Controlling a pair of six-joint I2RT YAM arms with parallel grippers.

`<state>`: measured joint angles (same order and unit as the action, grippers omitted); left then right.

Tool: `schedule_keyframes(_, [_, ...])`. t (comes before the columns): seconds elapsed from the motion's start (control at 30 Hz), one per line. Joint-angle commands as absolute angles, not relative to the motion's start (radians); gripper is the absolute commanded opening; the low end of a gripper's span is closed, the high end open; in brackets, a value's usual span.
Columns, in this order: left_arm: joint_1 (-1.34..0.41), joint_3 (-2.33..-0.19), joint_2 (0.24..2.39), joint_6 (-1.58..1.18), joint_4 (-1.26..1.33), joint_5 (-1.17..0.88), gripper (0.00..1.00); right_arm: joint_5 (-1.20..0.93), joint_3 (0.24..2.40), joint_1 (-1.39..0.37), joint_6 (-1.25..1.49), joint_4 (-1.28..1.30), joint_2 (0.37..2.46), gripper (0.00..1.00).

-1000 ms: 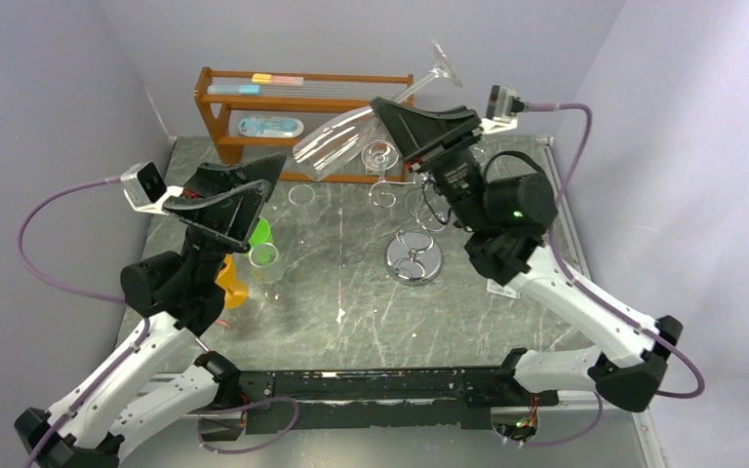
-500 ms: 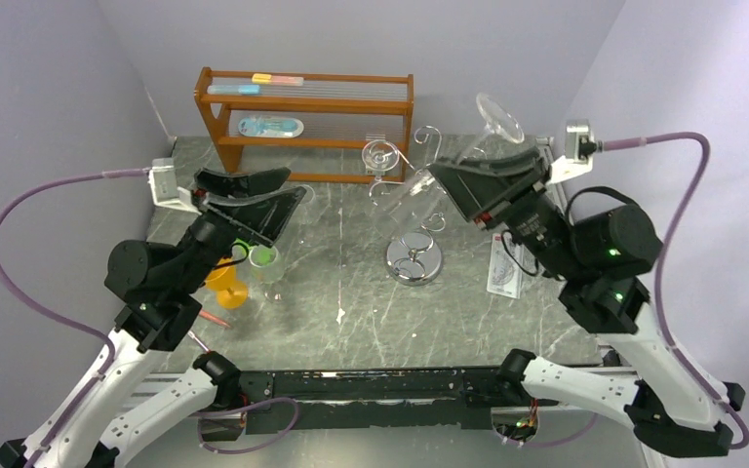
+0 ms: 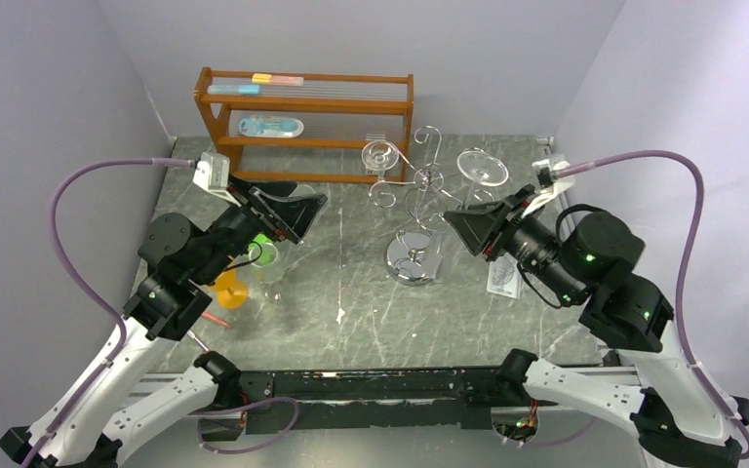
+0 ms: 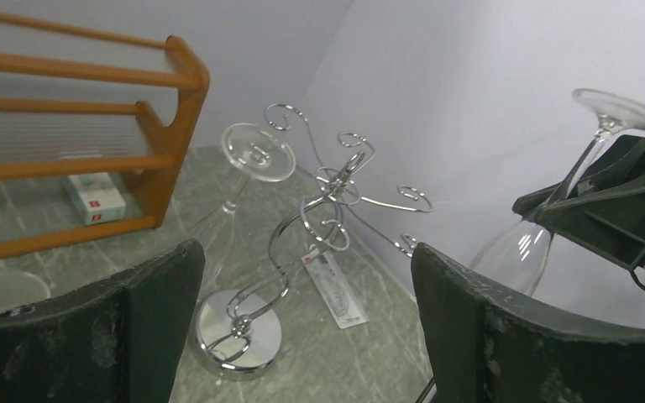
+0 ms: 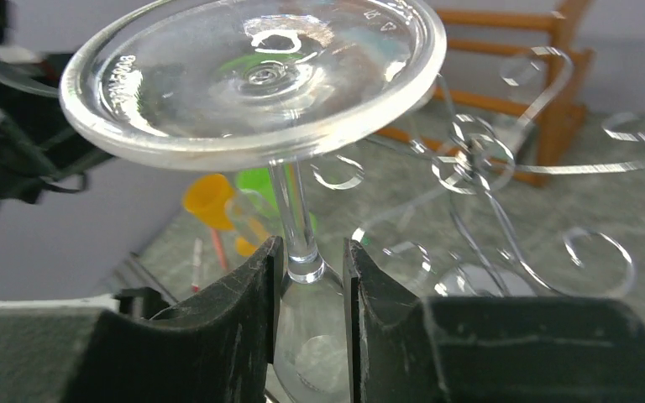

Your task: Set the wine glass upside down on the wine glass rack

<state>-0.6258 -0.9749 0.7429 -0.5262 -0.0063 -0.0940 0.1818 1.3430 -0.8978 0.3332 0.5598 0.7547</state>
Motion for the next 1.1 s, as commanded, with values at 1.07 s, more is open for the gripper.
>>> schedule_keyframes(1.07, [-0.630, -0.999, 0.783, -0.488, -0.100, -0.052, 0.95, 1.057, 1.195, -0.830, 0.461, 0.884, 0.888, 0.00])
